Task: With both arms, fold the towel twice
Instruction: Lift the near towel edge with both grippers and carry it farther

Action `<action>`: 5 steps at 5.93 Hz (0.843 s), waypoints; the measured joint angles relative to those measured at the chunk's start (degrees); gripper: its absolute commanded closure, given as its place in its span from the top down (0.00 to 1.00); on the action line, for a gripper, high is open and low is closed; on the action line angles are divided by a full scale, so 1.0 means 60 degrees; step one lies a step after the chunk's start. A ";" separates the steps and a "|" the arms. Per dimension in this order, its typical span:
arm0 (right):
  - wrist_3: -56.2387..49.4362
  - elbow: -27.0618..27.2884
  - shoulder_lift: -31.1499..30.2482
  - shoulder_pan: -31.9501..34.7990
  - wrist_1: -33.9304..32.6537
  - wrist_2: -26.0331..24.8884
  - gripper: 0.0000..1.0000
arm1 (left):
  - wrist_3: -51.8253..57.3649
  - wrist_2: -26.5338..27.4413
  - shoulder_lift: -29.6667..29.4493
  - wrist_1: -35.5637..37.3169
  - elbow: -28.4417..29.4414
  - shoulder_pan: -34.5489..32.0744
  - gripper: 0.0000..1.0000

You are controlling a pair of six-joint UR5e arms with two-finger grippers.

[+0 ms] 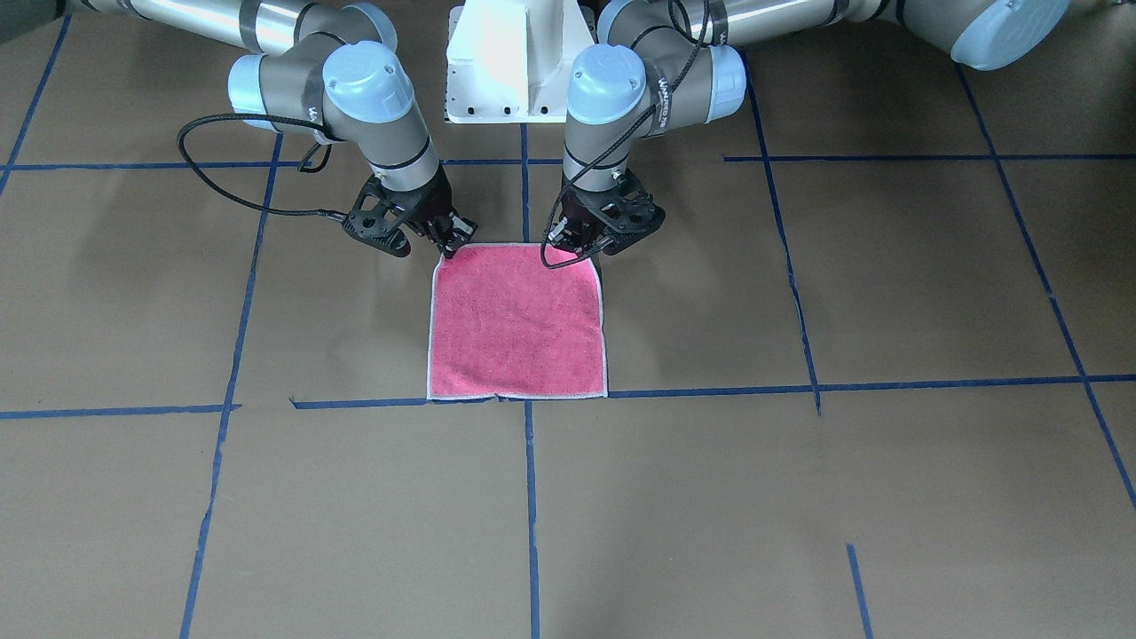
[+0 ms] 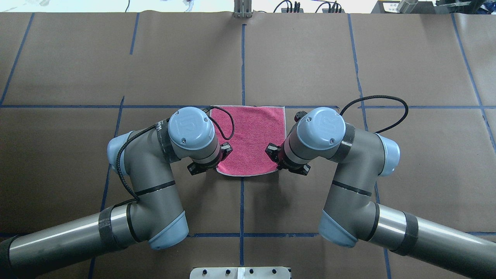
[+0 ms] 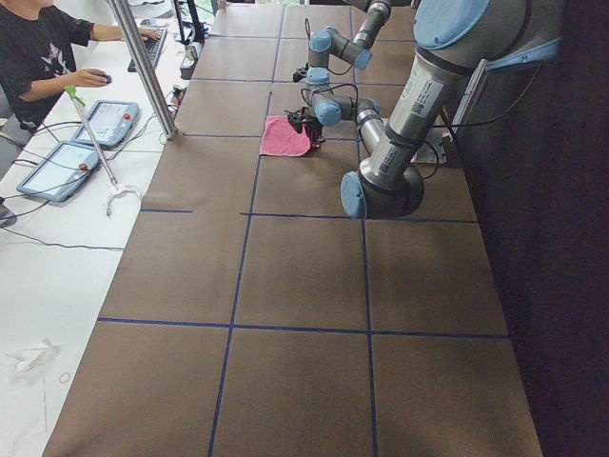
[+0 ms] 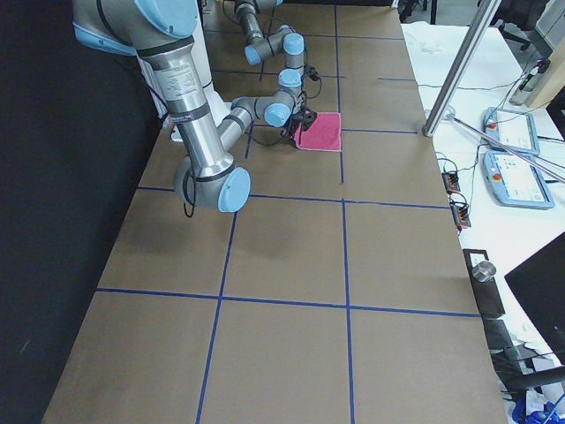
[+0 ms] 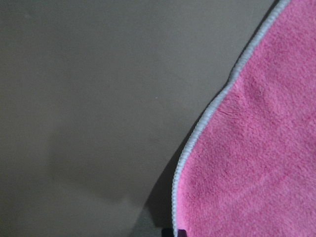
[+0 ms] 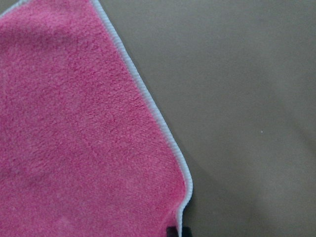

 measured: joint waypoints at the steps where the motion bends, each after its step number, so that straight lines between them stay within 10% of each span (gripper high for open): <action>1: 0.0011 0.0102 0.0120 0.0159 -0.0180 0.0143 0.00 | -0.0004 -0.0041 -0.0037 0.0032 -0.0048 -0.0098 0.03; 5: 0.0188 0.0754 0.0105 0.0352 -0.1044 0.1473 0.00 | -0.0063 -0.1012 0.0135 0.1456 -0.1401 -0.0158 0.01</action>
